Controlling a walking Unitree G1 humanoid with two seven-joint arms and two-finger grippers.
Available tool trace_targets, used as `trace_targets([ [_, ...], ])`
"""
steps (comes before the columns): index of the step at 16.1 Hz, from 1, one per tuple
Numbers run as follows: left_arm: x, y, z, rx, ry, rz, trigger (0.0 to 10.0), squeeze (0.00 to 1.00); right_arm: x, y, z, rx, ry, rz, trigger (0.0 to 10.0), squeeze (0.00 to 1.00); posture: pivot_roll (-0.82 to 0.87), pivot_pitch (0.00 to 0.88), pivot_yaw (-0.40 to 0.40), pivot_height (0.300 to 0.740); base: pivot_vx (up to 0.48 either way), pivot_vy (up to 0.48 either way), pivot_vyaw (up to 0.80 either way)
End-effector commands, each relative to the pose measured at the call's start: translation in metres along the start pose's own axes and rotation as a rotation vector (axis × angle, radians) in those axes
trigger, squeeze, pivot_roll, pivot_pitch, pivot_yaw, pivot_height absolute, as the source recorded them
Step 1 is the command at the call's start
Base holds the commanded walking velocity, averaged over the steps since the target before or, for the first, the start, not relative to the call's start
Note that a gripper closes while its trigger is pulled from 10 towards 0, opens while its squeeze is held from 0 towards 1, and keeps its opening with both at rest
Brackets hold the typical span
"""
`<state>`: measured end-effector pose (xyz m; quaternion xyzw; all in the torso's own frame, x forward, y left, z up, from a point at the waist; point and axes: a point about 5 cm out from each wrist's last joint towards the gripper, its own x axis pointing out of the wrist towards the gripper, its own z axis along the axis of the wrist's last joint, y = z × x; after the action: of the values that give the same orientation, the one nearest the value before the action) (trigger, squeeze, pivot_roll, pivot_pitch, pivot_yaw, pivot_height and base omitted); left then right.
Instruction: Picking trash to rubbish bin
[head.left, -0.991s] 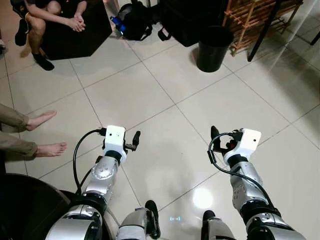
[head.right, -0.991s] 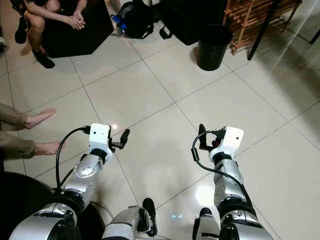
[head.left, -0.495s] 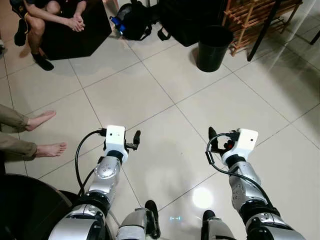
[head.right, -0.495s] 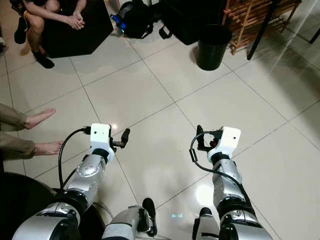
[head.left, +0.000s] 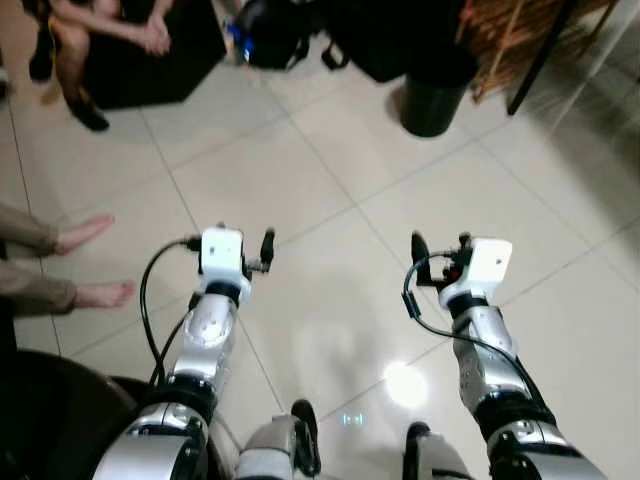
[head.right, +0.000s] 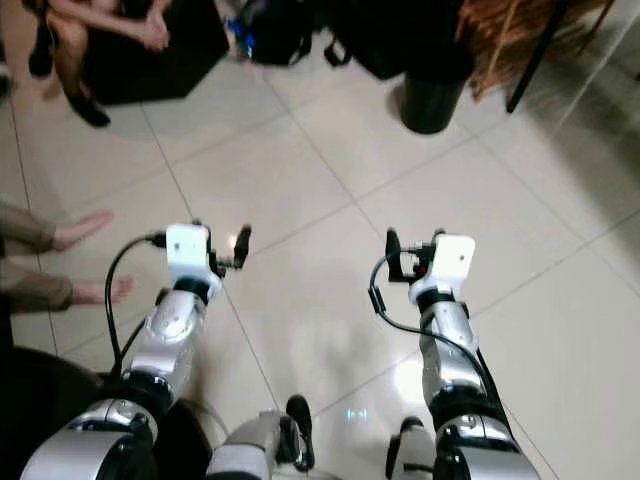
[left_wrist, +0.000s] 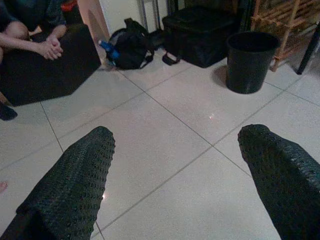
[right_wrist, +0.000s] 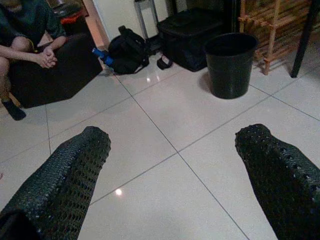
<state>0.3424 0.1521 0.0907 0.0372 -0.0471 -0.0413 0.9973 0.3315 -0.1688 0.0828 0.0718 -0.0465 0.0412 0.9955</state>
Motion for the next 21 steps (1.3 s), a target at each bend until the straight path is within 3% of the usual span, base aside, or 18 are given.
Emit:
trace_targets([
  [1, -0.0049, 0.0037, -0.0054, 0.013, 0.014, 0.014, 10.0, 0.0, -0.0006, 0.0065, 0.0, 0.005, -0.009, 0.015, 10.0, 0.0, 0.08, 0.267, 0.138, 0.74, 0.375, 0.0, 0.0],
  [14, -0.005, 0.0015, -0.0058, 0.018, 0.018, 0.005, 10.0, 0.0, -0.0007, 0.0054, -0.0022, 0.047, 0.02, -0.009, 10.0, 0.0, 0.08, 0.262, 0.14, 0.74, 0.419, 0.0, -0.1],
  [21, -0.0036, 0.001, -0.0034, 0.022, 0.009, -0.005, 10.0, 0.0, -0.0005, 0.0057, -0.0043, 0.075, 0.04, -0.011, 10.0, 0.0, 0.08, 0.25, 0.145, 0.74, 0.475, 0.0, -0.77],
])
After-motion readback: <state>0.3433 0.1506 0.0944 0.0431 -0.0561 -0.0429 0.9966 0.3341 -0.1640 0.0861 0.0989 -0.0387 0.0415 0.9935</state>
